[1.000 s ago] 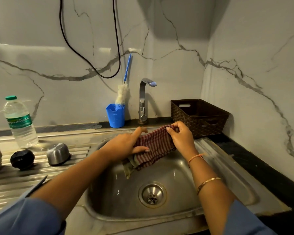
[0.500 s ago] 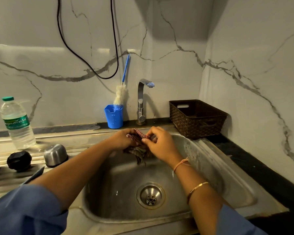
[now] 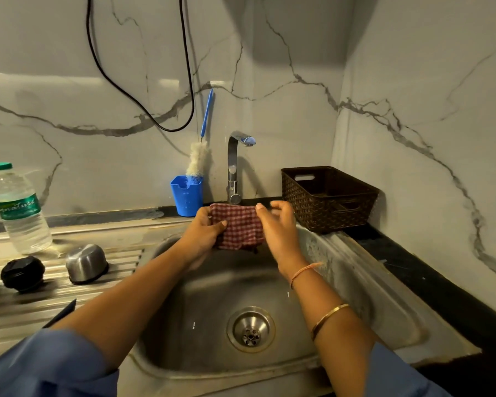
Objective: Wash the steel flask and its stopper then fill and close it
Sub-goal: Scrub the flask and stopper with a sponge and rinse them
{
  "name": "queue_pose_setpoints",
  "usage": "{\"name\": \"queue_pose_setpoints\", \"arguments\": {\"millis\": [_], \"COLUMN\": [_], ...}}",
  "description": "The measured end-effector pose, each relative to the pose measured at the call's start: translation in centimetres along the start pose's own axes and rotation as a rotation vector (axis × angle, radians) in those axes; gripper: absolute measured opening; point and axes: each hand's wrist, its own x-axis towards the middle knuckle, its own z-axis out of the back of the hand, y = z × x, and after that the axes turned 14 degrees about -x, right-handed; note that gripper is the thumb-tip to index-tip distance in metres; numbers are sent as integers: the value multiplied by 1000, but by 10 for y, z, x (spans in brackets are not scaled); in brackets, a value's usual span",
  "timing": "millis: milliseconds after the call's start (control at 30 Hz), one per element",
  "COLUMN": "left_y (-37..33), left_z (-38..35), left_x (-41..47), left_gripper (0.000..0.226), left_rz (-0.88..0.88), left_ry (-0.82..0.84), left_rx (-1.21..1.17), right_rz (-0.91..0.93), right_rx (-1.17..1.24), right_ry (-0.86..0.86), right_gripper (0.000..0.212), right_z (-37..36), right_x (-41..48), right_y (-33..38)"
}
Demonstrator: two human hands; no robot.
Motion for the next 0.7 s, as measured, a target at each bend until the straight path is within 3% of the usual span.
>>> {"name": "queue_pose_setpoints", "arguments": {"millis": [67,167,267,400,567,700], "left_y": [2,8,21,42,59,62], "left_z": [-3,-8,-7,-6,10,22], "left_x": [-3,-7,-5,-8,-11,-11], "left_gripper": [23,22,27,39,69,76], "left_rz": [-5,-6,10,106,158,115], "left_ry": [48,58,-63,-175,-244,-224], "left_rx": [-48,-56,113,237,255,461], "right_rz": [-278,-484,-462,-405,-263,-164], "right_rx": [160,403,255,71,60,64], "right_ry": [244,484,427,287,96,-7], "right_gripper": [48,23,5,12,14,10], "right_z": [3,8,9,7,22,40], "right_x": [0,-4,-1,5,27,64], "right_y": [0,-3,-10,-19,-14,2]}}
